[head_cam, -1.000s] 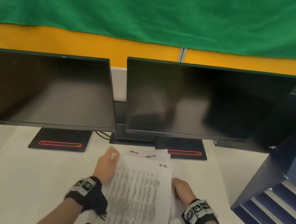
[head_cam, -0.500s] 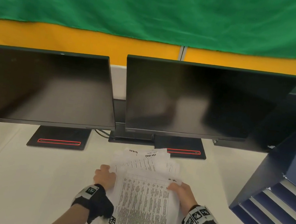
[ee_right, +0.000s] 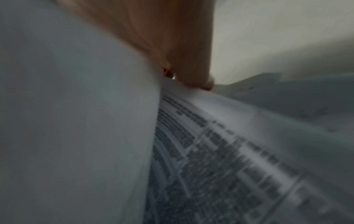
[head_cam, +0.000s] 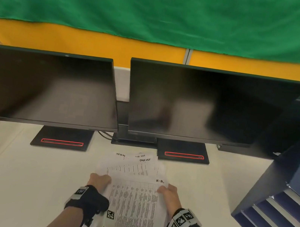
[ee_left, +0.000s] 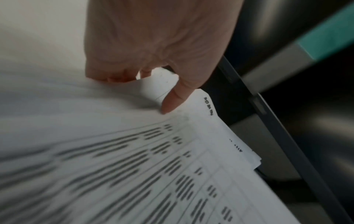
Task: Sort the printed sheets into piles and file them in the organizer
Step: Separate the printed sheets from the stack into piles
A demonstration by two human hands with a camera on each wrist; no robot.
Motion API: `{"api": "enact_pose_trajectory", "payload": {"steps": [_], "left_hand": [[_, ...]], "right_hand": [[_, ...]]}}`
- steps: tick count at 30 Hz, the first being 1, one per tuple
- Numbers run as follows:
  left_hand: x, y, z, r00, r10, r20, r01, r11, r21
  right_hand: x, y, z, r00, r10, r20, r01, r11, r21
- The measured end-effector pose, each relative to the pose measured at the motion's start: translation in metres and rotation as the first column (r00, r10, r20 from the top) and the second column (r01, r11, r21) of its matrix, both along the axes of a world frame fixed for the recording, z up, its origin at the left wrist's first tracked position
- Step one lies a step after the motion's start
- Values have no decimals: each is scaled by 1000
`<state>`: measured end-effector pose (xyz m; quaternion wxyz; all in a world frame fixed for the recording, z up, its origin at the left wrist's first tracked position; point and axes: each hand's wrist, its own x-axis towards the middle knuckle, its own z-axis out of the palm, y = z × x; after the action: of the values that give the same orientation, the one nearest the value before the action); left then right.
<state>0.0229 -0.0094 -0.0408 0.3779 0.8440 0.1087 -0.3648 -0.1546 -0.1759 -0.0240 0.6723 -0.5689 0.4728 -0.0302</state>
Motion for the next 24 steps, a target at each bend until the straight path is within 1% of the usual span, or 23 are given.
{"api": "enact_pose_trajectory", "payload": {"steps": [2,5,6,7,9,10,12,14,16,18,20,21,22,24], "left_hand": [[3,18,-3,998,61,-23,-62,997,-47],[4,45,3,991,131,-17,-132,983,-131],[3,50,10,994,107,1,-106,986,-132],[1,54,16,999,52,11,-50,992,-118],[-5,55,20,994,-107,26,108,994,-26],[-4,56,20,982,-184,44,183,983,30],[4,53,15,967,-241,80,236,969,68],[12,53,6,957,-224,185,208,973,99],[18,51,5,943,-230,241,213,973,92],[22,50,7,935,-246,257,226,968,105],[30,50,6,926,-257,277,234,965,114],[35,50,3,920,-271,284,245,962,124],[38,50,2,912,-288,291,258,956,138],[42,51,-2,903,-296,312,259,953,155]], "right_hand": [[4,4,3,997,-20,80,9,991,131],[8,8,2,985,-100,140,50,946,320],[9,10,5,984,-102,144,46,936,349],[12,10,3,986,-117,123,63,926,373],[13,15,2,990,-112,84,71,919,389],[15,16,-2,991,-111,78,71,916,396],[22,20,-2,992,-106,69,70,915,397],[26,23,3,998,-49,34,36,945,324],[28,13,11,999,-27,-20,30,990,139],[21,-11,15,995,-8,-104,4,999,-37],[4,-43,11,976,71,-206,-107,980,-169],[-10,-61,8,946,124,-299,-200,951,-236],[-25,-79,2,915,142,-377,-258,925,-278],[-53,-109,-6,874,79,-480,-264,905,-333]]}}
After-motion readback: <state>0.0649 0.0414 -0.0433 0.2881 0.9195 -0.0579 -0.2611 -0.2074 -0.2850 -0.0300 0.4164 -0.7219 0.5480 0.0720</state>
